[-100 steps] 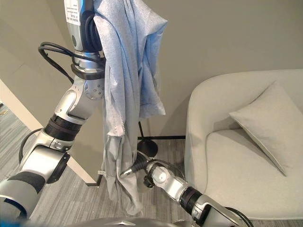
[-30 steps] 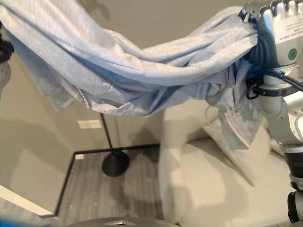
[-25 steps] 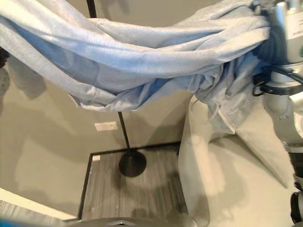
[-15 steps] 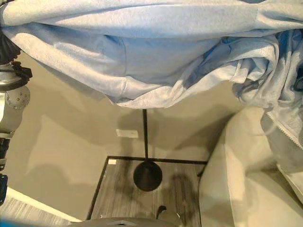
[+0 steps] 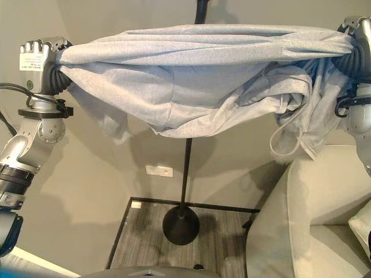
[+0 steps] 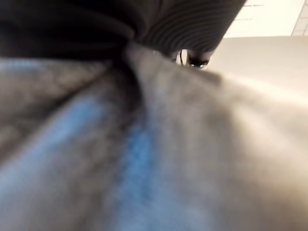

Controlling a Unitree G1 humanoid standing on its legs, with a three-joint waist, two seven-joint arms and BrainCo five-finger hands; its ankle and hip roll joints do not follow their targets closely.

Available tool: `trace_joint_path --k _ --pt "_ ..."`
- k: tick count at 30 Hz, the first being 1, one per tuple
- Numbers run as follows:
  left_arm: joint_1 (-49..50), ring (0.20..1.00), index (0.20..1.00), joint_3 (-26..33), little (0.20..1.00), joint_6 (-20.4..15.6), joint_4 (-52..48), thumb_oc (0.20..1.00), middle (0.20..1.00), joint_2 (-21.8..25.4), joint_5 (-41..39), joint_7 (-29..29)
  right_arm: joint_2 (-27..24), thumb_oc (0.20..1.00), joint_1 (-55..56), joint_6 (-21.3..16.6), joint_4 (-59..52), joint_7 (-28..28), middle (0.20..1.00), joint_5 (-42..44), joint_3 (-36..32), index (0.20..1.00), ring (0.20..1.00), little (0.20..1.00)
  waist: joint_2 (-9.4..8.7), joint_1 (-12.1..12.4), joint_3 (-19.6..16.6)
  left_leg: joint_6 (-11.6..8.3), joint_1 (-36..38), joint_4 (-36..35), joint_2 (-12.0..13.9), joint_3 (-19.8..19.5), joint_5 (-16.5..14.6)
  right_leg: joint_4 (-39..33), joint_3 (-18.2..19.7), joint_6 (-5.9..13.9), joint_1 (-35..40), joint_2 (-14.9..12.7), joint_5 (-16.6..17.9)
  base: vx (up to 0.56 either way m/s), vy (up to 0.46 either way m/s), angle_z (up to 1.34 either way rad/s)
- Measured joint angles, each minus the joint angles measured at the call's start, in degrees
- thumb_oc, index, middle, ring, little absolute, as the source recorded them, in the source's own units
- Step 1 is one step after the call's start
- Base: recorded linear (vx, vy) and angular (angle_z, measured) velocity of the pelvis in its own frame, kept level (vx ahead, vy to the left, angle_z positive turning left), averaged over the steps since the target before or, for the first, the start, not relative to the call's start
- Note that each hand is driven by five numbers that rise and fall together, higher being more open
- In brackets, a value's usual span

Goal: Hang the clothes on the sofa on the clothes rack.

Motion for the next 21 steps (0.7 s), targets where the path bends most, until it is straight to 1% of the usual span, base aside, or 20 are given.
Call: trace_joint_path --k 3,6,9,11,13,15,16,18,19,21 --pt "-0.05 0.200 0.200 -0.89 0.200 -0.42 1.51 0.200 0.200 -3.85 -2.99 -2.25 0.24 0.200 -5.18 0.13 6.55 1.49 0.200 2.04 7.07 0.200 0.200 0.200 0.59 0.76 -0.27 -0.01 0.10 -0.05 0.51 -0.05 0.00 -0.95 -0.41 -0.11 0.71 0.63 0.15 0.05 -0.066 0.05" --pt "-0.25 0.200 0.200 -2.33 0.200 -0.64 3.24 0.200 0.200 -6.04 -5.12 -3.90 1.15 0.200 -8.77 0.37 11.67 2.72 0.200 3.96 11.34 0.200 0.200 0.200 1.35 1.13 -0.40 -0.02 0.01 -0.06 0.90 -0.01 0.00 -0.97 -0.44 -0.18 0.72 0.92 0.23 0.06 -0.072 -0.01" --pt "-2.12 0.200 0.200 -4.81 0.200 -1.47 5.14 0.200 0.200 -6.70 -6.66 -5.18 1.70 0.200 -15.14 0.48 19.65 4.09 0.200 5.78 18.24 0.200 0.200 0.200 1.44 1.05 -0.46 0.02 -0.98 0.02 1.28 -0.08 -0.05 -0.97 -0.63 -0.22 0.26 1.09 0.26 0.04 -0.068 0.00" --pt "-4.57 0.200 0.200 -6.12 0.200 -1.66 6.84 0.200 0.200 -7.02 -7.49 -6.13 2.36 0.200 -20.08 0.81 23.65 4.39 0.200 6.74 21.52 0.200 0.200 0.200 1.53 0.94 -0.50 0.29 -1.88 0.11 1.38 -0.08 0.03 -0.93 -0.68 -0.49 -0.64 1.14 0.45 0.05 -0.106 -0.01" --pt "-7.64 0.200 0.200 -8.43 0.200 -1.69 9.03 0.200 0.200 -7.15 -8.81 -6.43 2.76 0.200 -23.38 1.01 27.09 5.05 0.200 6.95 22.99 0.200 0.200 0.200 1.57 0.95 -0.51 0.35 -2.08 0.06 1.51 -0.15 0.29 -0.92 -0.89 -0.54 -0.98 1.17 0.52 0.03 -0.072 0.03" --pt "-13.16 0.200 0.200 -10.66 0.200 -1.45 14.86 0.200 0.200 -8.61 -9.98 -6.74 5.64 0.200 -28.28 1.68 31.89 5.39 0.200 9.30 24.44 0.200 0.200 0.200 1.77 0.68 -0.60 0.43 -2.90 0.04 1.66 -0.26 0.56 -0.82 -1.06 -0.68 -1.51 1.26 0.50 0.04 -0.087 0.04" --pt "-14.85 0.200 0.200 -11.77 0.200 -1.35 17.00 0.200 0.200 -8.78 -11.24 -6.88 5.98 0.200 -29.14 1.76 32.64 5.71 0.200 10.30 25.07 0.200 0.200 0.200 1.88 0.59 -0.63 0.17 -3.10 0.11 1.71 -0.40 0.81 -0.86 -1.30 -0.67 -1.63 1.29 0.52 0.04 -0.091 0.05" --pt "-16.17 0.200 0.200 -12.54 0.200 -1.12 19.63 0.200 0.200 -8.89 -11.89 -7.39 6.78 0.200 -30.11 1.93 33.68 6.16 0.200 11.17 26.62 0.200 0.200 0.200 2.16 0.25 -0.67 0.09 -3.03 0.11 1.80 -0.53 0.90 -0.93 -1.46 -0.67 -1.63 1.38 0.51 0.04 -0.085 0.06" --pt "-16.16 0.200 0.200 -12.73 0.200 -1.22 20.47 0.200 0.200 -8.98 -11.98 -7.82 7.41 0.200 -29.99 1.97 34.23 6.38 0.200 11.18 26.90 0.200 0.200 0.200 2.61 -0.10 -0.63 0.08 -3.48 0.10 1.90 -0.92 1.02 -0.94 -1.82 -0.68 -1.66 1.45 0.50 0.05 -0.078 0.10" --pt "-16.13 0.200 0.200 -13.49 0.200 -1.20 22.46 0.200 0.200 -9.40 -12.60 -8.81 9.09 0.200 -29.43 2.04 35.44 6.61 0.200 11.25 26.84 0.200 0.200 0.200 2.95 -0.37 -0.74 0.08 -3.95 0.14 2.01 -1.25 1.02 -0.94 -2.17 -0.72 -1.90 1.46 0.47 0.05 -0.085 0.09"
